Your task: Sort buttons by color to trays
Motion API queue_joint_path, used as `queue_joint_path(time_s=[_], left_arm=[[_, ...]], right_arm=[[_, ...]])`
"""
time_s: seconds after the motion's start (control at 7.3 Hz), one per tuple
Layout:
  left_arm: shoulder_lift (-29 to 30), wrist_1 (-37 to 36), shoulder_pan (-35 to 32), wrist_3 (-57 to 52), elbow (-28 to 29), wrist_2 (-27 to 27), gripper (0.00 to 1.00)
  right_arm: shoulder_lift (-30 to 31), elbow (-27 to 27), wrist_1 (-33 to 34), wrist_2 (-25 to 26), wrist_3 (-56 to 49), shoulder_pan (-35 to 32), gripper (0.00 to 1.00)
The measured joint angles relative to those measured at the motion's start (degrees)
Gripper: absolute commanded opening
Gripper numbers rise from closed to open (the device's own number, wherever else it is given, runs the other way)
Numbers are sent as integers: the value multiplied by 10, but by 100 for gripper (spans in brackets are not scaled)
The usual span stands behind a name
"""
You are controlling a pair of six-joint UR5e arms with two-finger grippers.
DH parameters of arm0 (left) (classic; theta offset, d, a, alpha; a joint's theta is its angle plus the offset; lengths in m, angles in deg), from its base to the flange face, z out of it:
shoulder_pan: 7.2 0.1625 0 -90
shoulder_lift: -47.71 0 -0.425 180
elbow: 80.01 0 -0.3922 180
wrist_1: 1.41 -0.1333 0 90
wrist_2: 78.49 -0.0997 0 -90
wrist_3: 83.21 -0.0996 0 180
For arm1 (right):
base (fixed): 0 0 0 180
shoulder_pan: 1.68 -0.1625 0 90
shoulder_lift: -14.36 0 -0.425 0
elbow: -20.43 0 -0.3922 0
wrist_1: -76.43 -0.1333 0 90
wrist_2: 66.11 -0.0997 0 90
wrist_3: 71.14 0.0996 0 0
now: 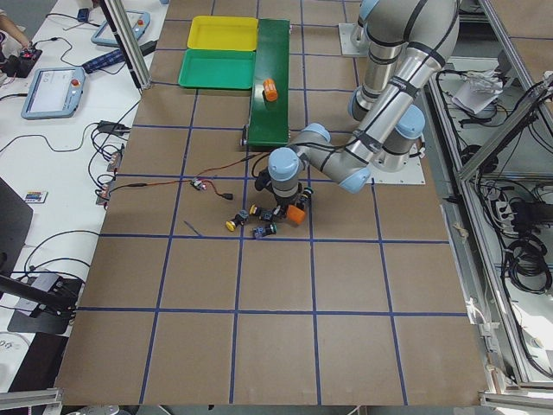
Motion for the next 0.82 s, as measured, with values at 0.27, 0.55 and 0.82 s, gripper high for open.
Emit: queue_joint_path(time_s=[0.27, 0.55, 0.82], left_arm=[[-27, 105, -108, -4, 67, 2, 37], [-43, 151, -233, -5, 102, -1, 36], [-39, 152, -360, -1, 108, -3, 35]], right_arm=[[0, 0, 0, 0, 0, 0, 100], [-1, 0, 0, 1, -1, 0, 100], [-1, 0, 0, 1, -1, 0, 100]])
